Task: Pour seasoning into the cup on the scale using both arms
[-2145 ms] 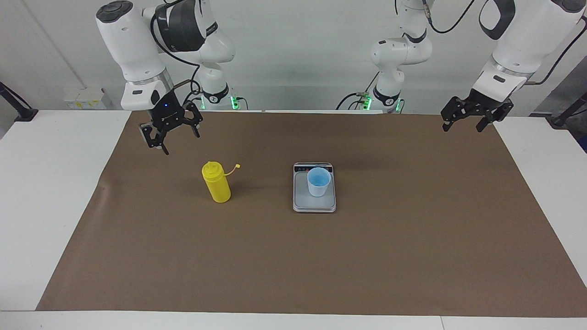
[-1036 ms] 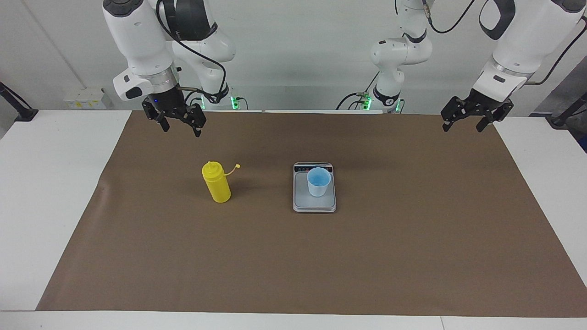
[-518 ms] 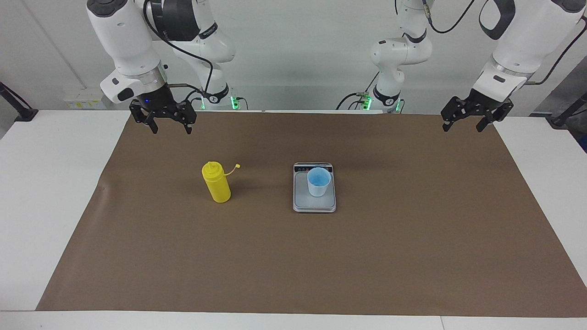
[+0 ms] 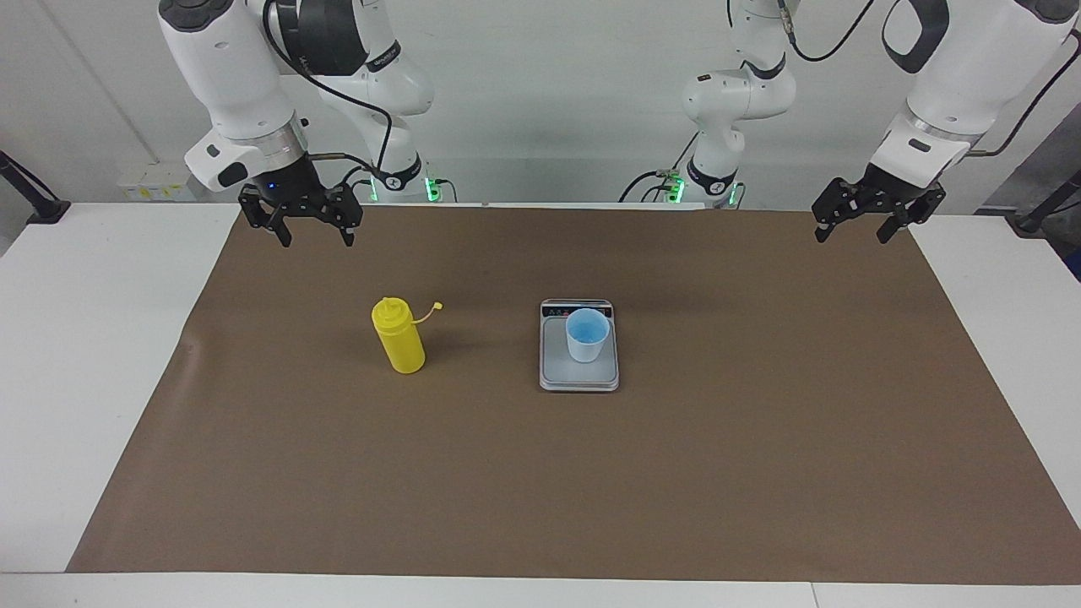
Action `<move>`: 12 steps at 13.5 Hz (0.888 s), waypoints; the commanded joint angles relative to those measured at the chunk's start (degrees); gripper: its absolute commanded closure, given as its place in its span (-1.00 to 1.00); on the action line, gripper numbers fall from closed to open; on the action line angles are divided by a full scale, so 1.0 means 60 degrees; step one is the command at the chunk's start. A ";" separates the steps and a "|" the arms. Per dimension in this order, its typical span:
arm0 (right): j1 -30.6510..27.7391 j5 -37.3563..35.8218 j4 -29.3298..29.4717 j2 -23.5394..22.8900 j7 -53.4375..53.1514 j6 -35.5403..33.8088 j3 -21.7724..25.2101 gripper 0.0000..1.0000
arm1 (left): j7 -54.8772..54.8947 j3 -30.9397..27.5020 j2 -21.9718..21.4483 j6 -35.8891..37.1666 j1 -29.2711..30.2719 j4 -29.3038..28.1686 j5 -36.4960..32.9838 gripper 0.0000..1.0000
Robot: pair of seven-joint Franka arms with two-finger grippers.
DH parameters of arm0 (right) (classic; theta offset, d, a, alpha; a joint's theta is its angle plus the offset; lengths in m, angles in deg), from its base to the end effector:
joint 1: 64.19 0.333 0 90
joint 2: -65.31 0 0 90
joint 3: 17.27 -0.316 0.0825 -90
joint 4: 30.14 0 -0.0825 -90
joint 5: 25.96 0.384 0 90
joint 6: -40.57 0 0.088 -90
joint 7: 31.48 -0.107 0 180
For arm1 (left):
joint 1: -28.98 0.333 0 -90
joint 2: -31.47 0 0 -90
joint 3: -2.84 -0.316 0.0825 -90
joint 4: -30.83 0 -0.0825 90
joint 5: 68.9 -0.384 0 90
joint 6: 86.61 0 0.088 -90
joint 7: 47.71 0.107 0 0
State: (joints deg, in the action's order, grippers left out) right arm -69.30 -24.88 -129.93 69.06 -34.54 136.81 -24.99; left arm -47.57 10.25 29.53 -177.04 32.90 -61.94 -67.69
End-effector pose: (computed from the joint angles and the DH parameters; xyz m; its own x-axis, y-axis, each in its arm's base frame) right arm 0.5400 0.0285 0.5883 0.9999 -0.0102 0.0024 -0.0101 -0.9999 -0.0101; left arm 0.5430 -0.0366 0.6208 0.9980 -0.0630 -0.0072 -0.0629 -0.9979 0.0168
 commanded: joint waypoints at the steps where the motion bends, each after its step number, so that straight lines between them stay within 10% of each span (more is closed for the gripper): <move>1: -0.0100 0.0214 -0.0111 0.0136 -0.0134 -0.0043 -0.0048 -1.00 | 0.0050 0.0068 -0.0087 0.0087 0.0109 -0.0066 -0.0054 -1.00; 12: -0.0012 0.0243 -0.0286 0.0224 -0.0500 0.0191 -0.0048 -1.00 | 0.0050 0.0068 -0.0087 0.0087 0.0109 -0.0066 -0.0054 -1.00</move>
State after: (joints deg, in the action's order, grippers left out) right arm -69.04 -24.78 -130.15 69.16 -36.65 136.94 -25.01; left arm -47.57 10.25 29.53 -177.04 32.90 -61.94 -67.69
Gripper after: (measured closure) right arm 0.000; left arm 0.000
